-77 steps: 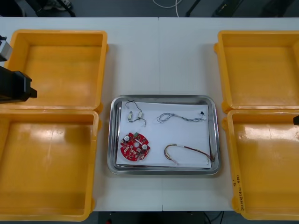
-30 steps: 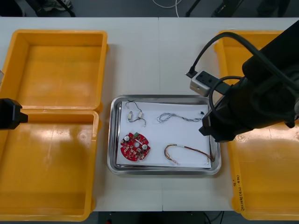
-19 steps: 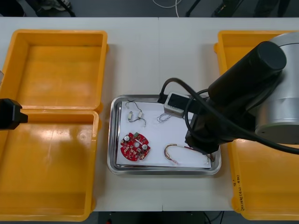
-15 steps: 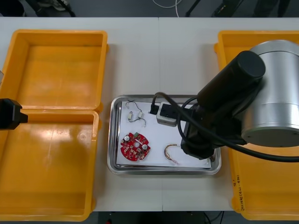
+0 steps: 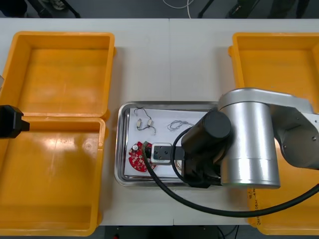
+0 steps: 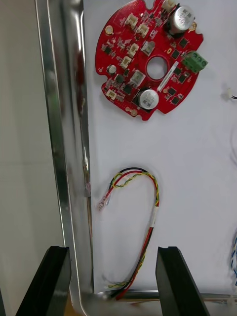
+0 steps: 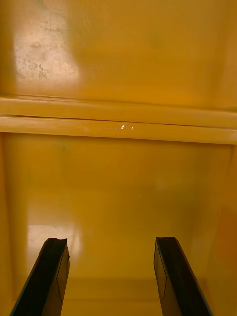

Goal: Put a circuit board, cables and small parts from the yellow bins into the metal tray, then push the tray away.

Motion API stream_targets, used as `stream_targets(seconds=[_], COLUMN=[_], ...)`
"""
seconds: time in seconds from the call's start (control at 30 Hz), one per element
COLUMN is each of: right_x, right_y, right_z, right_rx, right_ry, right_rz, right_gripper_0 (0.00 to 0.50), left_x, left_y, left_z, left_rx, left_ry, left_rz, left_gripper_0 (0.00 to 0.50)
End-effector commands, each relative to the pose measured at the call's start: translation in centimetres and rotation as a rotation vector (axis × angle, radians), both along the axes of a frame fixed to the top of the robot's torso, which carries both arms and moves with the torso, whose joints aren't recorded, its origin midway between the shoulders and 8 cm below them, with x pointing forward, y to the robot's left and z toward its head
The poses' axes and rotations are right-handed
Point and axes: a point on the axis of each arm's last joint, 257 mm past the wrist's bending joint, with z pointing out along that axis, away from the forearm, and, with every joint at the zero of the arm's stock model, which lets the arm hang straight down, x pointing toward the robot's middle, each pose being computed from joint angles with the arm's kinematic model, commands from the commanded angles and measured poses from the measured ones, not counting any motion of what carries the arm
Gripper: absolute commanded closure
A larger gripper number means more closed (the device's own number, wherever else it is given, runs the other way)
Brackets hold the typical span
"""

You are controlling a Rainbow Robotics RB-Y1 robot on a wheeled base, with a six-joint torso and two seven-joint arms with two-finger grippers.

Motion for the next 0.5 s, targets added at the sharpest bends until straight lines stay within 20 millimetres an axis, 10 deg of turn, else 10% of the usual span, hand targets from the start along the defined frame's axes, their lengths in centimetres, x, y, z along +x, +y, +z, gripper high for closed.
stream_targets(seconds=[0.03, 0.5], right_x=[-0.4, -0.5], right_y=[0.8, 3.2], right_z=[-0.7, -3.7], right_rx=[-0.036, -0.045], right_ry=[-0.034, -0.011], right_rz=[0.069, 0.055], right_gripper_0=[0.0, 0.0], left_x=[-0.6, -0.6], left_y=[1.6, 1.6], left_z=[1.1, 1.1], left_rx=[0.094, 0.094], left_ry=[-0.016, -0.016], left_rz=[-0.062, -0.062], left_gripper_0=[0.0, 0.0])
